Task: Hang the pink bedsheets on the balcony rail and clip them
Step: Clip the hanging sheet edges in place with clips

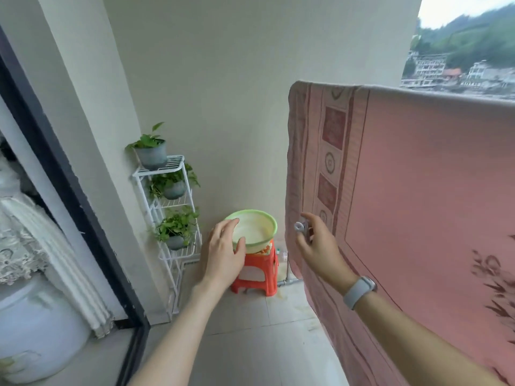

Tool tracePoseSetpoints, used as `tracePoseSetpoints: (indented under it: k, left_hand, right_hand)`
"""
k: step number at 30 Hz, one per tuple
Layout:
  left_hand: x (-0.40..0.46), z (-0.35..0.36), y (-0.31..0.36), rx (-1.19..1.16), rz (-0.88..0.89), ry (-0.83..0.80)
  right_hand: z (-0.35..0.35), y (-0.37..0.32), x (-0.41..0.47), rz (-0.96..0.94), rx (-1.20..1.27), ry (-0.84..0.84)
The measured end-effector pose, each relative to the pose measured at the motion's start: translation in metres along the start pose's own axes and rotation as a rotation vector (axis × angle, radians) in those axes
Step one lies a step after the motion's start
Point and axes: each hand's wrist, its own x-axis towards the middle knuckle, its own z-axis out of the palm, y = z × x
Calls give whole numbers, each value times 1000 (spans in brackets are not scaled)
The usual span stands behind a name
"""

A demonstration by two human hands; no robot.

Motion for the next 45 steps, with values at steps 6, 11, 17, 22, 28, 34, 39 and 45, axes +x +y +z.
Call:
tracePoseSetpoints:
  k: [6,11,17,22,28,34,39,45]
  left_hand:
    - [156,55,-48,-41,34,-69]
    - [274,117,-96,-59,66,-85]
    - [435,176,-132,-95,127,-112]
    - [534,218,-147,-152,173,-157]
    - [625,297,-155,-335,220,-323]
    - [704,366,-135,-543,322,-505]
    - [718,394,-139,-847,341,-656]
    - [712,413,-161,-940,646,-540]
  right_hand:
    - [52,37,127,40,-60,79]
    - [102,95,232,86,-38,128]
    - [141,152,387,132,-10,196]
    - [165,192,475,178,-35,229]
    - [186,237,536,293,-66,323]
    - [210,261,576,397,-151,475]
    - [232,265,594,439,-253,694]
    - [241,247,624,539,-283,863]
